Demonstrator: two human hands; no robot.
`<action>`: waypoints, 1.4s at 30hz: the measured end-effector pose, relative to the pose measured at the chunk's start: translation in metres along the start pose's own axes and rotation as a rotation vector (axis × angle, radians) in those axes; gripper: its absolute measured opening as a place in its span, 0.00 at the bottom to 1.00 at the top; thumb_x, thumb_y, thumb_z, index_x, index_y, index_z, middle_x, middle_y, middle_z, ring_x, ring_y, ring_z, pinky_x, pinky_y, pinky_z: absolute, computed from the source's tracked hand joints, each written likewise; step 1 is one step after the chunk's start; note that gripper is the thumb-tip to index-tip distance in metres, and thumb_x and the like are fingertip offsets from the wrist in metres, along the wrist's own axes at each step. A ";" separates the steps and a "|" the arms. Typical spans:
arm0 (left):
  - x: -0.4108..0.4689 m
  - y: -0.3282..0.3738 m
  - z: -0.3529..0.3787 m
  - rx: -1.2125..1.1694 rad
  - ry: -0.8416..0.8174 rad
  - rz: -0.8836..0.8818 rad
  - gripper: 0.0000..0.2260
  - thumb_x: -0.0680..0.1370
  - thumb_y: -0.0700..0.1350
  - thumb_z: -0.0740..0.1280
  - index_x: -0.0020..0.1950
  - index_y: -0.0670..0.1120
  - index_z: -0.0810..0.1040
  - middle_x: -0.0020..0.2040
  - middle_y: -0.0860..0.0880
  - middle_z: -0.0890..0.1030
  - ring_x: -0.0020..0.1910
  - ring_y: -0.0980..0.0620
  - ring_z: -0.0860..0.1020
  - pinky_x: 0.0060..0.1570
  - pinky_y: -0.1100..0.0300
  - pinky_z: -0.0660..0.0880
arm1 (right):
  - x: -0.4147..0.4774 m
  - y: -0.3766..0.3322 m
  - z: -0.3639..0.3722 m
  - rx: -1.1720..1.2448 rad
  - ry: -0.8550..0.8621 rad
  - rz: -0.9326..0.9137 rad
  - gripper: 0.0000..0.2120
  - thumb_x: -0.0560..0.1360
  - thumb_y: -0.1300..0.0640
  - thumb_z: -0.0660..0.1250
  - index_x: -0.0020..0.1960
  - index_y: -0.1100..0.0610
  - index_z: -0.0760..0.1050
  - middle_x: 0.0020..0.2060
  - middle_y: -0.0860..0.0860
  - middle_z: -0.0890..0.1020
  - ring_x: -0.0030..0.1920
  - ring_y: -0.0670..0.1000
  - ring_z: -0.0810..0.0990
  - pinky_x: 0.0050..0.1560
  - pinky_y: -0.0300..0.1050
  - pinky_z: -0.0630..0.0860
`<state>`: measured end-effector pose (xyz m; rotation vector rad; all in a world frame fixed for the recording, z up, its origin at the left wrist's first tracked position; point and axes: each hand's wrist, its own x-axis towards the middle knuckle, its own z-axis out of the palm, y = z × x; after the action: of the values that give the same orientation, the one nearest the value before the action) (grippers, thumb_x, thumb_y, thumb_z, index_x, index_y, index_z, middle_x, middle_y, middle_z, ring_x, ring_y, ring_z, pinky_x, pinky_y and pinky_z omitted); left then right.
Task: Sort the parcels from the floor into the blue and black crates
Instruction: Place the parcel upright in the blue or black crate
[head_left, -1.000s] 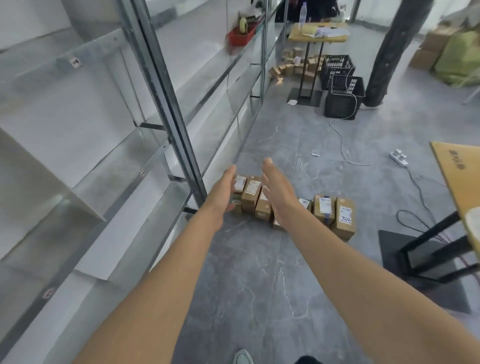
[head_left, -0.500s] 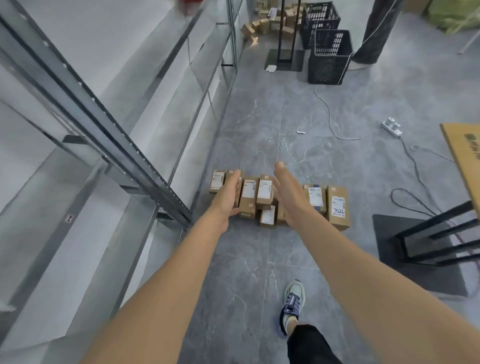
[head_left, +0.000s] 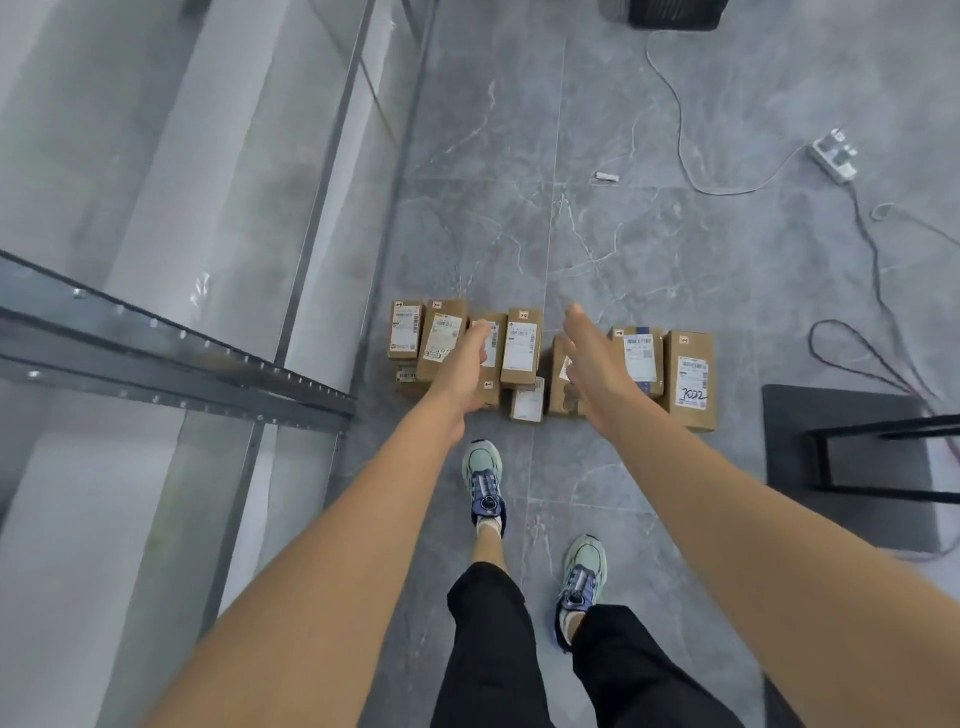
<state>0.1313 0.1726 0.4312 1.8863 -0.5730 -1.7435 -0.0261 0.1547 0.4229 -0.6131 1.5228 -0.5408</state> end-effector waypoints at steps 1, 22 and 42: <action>0.019 0.002 -0.001 0.003 -0.007 -0.019 0.29 0.83 0.65 0.56 0.79 0.51 0.66 0.78 0.50 0.69 0.74 0.50 0.69 0.62 0.50 0.68 | 0.014 -0.001 0.003 0.011 0.006 0.016 0.30 0.86 0.37 0.52 0.83 0.50 0.62 0.76 0.47 0.70 0.75 0.51 0.68 0.70 0.51 0.64; 0.354 -0.059 0.014 0.228 -0.099 -0.291 0.25 0.85 0.61 0.54 0.77 0.50 0.69 0.74 0.50 0.73 0.62 0.54 0.70 0.65 0.52 0.67 | 0.317 0.099 0.035 0.038 0.145 0.326 0.28 0.88 0.39 0.50 0.83 0.52 0.62 0.79 0.49 0.70 0.78 0.52 0.68 0.68 0.46 0.63; 0.502 -0.155 0.049 0.129 -0.037 -0.285 0.32 0.77 0.70 0.55 0.77 0.57 0.70 0.74 0.52 0.74 0.72 0.49 0.72 0.73 0.45 0.65 | 0.483 0.212 0.052 0.183 0.071 0.361 0.26 0.85 0.34 0.49 0.67 0.44 0.80 0.60 0.45 0.85 0.64 0.51 0.81 0.74 0.57 0.72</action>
<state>0.1224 -0.0192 -0.0604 2.1143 -0.4568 -1.9648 0.0088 -0.0103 -0.0796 -0.1719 1.5841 -0.4201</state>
